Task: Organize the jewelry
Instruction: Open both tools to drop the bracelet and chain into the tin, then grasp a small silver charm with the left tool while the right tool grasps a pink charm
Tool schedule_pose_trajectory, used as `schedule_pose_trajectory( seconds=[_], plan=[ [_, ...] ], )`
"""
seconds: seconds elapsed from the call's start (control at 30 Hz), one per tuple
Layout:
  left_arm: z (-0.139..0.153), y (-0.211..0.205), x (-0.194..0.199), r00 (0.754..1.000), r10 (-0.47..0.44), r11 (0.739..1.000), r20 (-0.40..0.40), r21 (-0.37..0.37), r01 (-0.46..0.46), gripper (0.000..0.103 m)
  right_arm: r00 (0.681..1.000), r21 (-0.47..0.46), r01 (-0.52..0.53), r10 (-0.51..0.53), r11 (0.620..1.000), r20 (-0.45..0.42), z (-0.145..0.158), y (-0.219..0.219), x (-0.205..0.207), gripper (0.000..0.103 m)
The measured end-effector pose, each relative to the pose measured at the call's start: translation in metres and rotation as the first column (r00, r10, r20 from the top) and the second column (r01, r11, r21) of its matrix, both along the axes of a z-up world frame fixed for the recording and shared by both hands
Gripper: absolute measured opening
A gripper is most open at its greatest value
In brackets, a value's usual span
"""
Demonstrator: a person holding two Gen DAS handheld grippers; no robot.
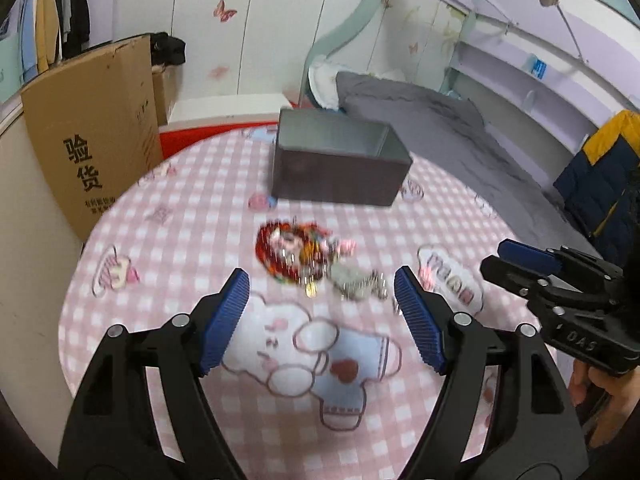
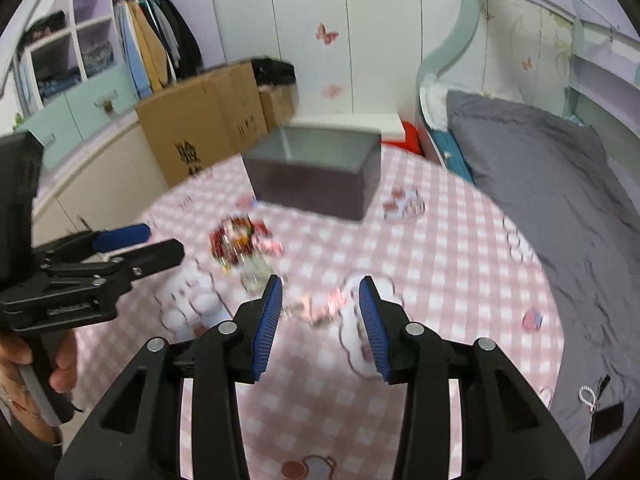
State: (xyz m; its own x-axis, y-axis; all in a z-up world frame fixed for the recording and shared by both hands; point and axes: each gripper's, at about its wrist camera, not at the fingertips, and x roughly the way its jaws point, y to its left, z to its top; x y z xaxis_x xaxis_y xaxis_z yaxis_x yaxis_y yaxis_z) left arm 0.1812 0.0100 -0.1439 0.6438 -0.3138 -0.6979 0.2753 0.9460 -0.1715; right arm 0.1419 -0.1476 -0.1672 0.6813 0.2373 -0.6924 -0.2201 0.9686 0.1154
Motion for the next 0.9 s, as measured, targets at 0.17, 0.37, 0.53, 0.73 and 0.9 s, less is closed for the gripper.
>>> schedule_pose_trajectory(
  seconds=[0.17, 0.37, 0.53, 0.73, 0.9],
  plan=[
    [-0.020, -0.007, -0.009, 1.000, -0.003, 0.999, -0.023, 0.046, 0.004, 0.074, 0.997, -0.015, -0.006, 0.005, 1.000, -0.078, -0.031, 0.006, 0.003, 0.038],
    [-0.034, -0.014, -0.008, 0.998, -0.008, 0.999, -0.060, 0.051, 0.011, 0.074, 0.992, -0.021, -0.013, 0.011, 1.000, -0.125, -0.054, 0.013, 0.011, 0.038],
    [-0.042, -0.023, -0.005, 0.997, -0.025, 0.998, -0.080, 0.053, 0.029, 0.074, 0.994, -0.036, -0.015, 0.011, 0.999, -0.112, -0.058, 0.016, 0.018, 0.038],
    [-0.047, -0.039, -0.003, 0.994, -0.061, 0.996, -0.090, 0.061, 0.067, 0.074, 0.996, -0.079, -0.018, 0.010, 0.997, -0.093, -0.059, 0.012, 0.021, 0.016],
    [-0.050, -0.056, 0.000, 0.991, -0.099, 0.993, -0.094, 0.060, 0.105, 0.074, 0.996, -0.040, 0.000, -0.003, 0.999, -0.090, -0.057, -0.007, 0.018, 0.014]
  ],
)
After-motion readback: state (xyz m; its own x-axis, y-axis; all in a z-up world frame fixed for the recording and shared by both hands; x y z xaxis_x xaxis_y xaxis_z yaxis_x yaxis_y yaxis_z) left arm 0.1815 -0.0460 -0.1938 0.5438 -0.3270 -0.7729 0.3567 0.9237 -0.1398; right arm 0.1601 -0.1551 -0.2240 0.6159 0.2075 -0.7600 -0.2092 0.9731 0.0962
